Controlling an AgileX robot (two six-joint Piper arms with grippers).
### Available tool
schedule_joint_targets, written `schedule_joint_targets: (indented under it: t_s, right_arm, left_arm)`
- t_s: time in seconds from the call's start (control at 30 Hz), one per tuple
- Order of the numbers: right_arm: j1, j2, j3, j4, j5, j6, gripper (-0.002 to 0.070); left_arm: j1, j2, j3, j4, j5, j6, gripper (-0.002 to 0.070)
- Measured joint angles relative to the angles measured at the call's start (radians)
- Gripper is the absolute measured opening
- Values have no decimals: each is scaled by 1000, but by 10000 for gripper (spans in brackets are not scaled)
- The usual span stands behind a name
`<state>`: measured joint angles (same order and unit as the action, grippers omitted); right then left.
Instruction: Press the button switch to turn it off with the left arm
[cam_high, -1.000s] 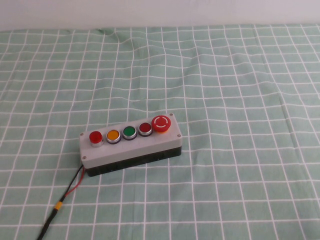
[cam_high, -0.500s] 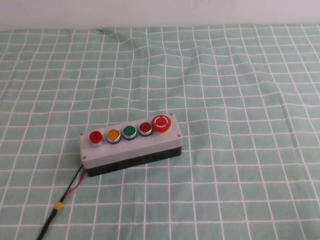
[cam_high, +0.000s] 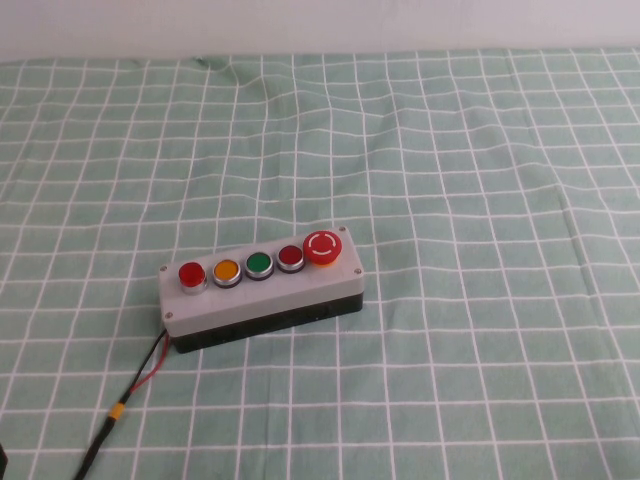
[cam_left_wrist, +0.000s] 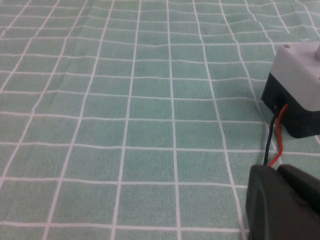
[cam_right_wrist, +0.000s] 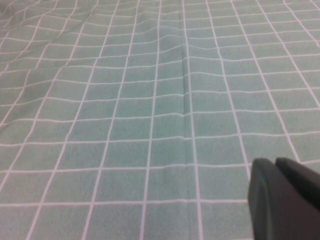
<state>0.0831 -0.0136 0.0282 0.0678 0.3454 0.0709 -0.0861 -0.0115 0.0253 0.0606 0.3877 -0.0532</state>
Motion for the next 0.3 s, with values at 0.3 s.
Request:
schedule_joint_targets:
  t_s: [0.3]
  right_arm:
    - [0, 0, 0, 0, 0, 0, -16]
  left_arm:
    - [0, 0, 0, -76, 0, 0, -3]
